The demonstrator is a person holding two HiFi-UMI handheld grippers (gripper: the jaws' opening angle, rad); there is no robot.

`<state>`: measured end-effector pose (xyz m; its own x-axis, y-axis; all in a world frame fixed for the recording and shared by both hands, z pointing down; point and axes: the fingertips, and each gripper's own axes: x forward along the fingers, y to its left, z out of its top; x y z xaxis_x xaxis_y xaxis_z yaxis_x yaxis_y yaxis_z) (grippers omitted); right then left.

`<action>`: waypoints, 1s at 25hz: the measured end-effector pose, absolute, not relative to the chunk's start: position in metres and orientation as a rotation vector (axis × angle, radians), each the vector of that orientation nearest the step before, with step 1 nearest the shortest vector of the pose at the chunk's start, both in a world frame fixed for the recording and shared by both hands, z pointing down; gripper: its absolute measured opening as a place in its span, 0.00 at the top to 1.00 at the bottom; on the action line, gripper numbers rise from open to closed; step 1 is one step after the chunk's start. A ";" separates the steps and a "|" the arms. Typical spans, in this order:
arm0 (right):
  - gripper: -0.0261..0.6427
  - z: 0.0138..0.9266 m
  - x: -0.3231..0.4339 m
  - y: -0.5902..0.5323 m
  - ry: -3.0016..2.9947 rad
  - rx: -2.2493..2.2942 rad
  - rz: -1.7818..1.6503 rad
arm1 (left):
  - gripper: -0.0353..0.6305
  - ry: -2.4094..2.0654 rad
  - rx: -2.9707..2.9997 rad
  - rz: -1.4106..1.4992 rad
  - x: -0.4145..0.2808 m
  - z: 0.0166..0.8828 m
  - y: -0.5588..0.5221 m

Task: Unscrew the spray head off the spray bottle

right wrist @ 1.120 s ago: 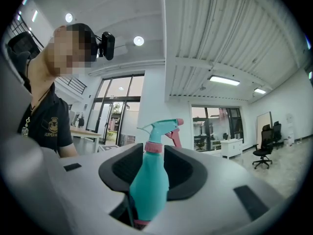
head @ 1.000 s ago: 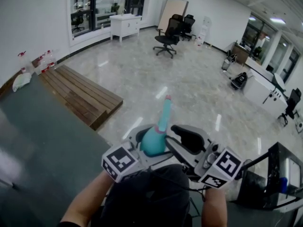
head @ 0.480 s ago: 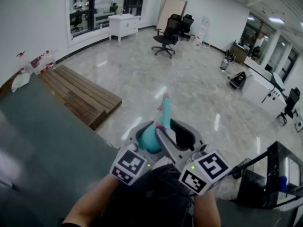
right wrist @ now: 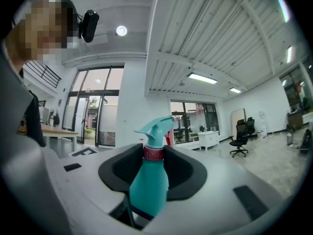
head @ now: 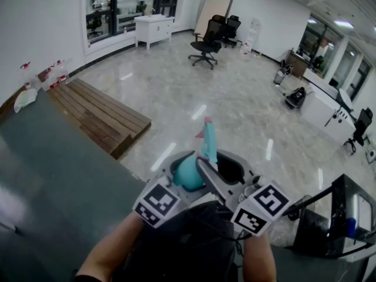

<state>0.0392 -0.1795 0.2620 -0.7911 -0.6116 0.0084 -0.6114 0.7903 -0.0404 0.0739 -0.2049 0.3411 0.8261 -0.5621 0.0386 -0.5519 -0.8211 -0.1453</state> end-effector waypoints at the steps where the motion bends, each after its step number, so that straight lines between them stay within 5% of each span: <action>1: 0.75 0.261 0.040 -0.177 2.974 -0.955 -0.076 | 0.30 0.829 -2.898 -0.111 0.075 0.340 -0.201; 13: 0.75 0.253 0.043 -0.159 3.023 -0.434 -0.112 | 0.30 0.357 -3.051 -0.065 0.079 0.333 -0.164; 25: 0.75 0.241 0.052 -0.171 2.970 -0.542 -0.072 | 0.30 0.506 -3.042 -0.121 0.077 0.347 -0.181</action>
